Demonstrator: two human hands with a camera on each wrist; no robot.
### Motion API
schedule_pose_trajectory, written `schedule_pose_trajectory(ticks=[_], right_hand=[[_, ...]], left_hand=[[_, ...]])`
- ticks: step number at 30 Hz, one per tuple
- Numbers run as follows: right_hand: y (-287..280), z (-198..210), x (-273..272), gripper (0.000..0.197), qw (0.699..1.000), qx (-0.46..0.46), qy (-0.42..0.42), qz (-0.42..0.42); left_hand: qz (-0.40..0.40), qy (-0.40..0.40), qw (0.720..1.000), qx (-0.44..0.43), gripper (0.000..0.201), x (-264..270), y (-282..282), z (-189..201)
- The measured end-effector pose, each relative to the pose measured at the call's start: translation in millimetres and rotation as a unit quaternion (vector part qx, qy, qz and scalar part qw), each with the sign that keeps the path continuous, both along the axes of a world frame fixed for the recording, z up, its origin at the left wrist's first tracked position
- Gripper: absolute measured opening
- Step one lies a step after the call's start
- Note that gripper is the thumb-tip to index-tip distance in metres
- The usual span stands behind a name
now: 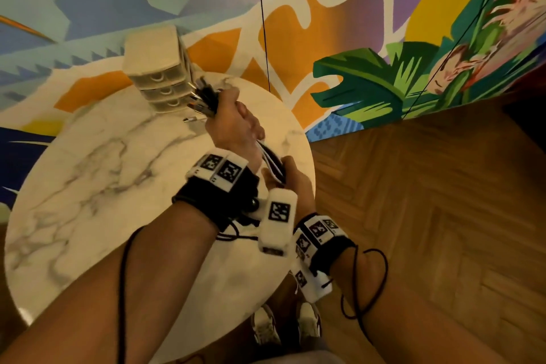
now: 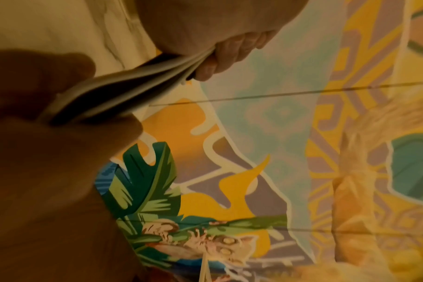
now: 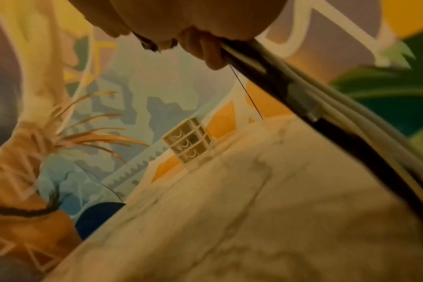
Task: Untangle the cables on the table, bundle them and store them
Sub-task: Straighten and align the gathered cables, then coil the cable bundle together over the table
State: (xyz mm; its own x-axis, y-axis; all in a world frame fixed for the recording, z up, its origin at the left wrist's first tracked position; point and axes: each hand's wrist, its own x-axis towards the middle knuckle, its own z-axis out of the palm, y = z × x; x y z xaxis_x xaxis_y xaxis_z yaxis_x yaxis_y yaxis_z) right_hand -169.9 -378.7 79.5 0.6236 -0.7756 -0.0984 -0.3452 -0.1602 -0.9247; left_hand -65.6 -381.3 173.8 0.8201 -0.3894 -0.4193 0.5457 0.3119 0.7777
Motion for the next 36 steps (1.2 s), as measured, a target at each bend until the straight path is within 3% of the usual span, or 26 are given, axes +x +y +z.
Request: schedule_pose_trajectory(ticks=[4,7,8,10,13,17,20,22,24,28,31,33,36], right_hand=[[-5.3,-3.1,1.0,0.019,0.986,-0.164,-0.005,0.029],[-11.6,2.4,-4.4,0.043,0.982,-0.176,0.031,0.063],[-14.9,3.8,-7.4,0.045,0.989,-0.117,0.013,0.089],[-24.0,6.7,-13.6,0.047,0.984,0.118,-0.046,0.127],[-34.8,12.9,-21.0,0.049,0.909,0.383,-0.074,0.149],[-41.8,8.1,-25.8,0.054,0.842,0.49,-0.046,0.221],[-42.5,4.1,-26.1,0.048,0.829,0.504,-0.04,0.237],[-42.8,5.3,-25.4,0.038,0.849,0.479,-0.046,0.22],[-44.8,3.3,-23.5,0.031,0.893,0.394,-0.045,0.214],[-42.9,6.8,-13.8,0.033,0.946,0.206,0.054,0.244],[-28.9,4.7,-14.4,0.035,0.98,0.037,0.108,0.163],[-13.7,4.4,-21.6,0.037,0.984,-0.102,0.09,0.115],[-6.9,3.9,-26.0,0.047,0.975,-0.186,0.072,0.099]], left_hand=[[0.04,0.011,0.999,-0.003,0.04,27.4,6.9,4.2],[0.025,0.01,0.999,-0.035,0.04,45.1,9.6,11.7],[0.007,0.008,0.999,-0.051,0.041,52.0,11.8,13.8],[-0.062,-0.003,0.993,-0.098,0.042,62.2,17.9,15.0],[-0.228,-0.035,0.958,-0.172,0.049,63.1,26.7,15.0],[-0.421,-0.071,0.884,-0.19,0.049,54.2,32.4,24.0],[-0.429,-0.079,0.883,-0.173,0.047,49.2,33.3,26.9],[-0.382,-0.08,0.907,-0.158,0.049,47.4,33.3,25.6],[-0.328,-0.072,0.931,-0.142,0.052,46.6,32.9,22.1],[-0.267,-0.072,0.956,-0.101,0.051,39.1,31.6,12.3],[-0.221,-0.068,0.969,-0.083,0.046,37.9,30.2,8.5],[-0.193,-0.063,0.976,-0.078,0.044,40.6,29.2,9.0],[-0.161,-0.051,0.983,-0.075,0.044,43.4,26.0,11.1]])
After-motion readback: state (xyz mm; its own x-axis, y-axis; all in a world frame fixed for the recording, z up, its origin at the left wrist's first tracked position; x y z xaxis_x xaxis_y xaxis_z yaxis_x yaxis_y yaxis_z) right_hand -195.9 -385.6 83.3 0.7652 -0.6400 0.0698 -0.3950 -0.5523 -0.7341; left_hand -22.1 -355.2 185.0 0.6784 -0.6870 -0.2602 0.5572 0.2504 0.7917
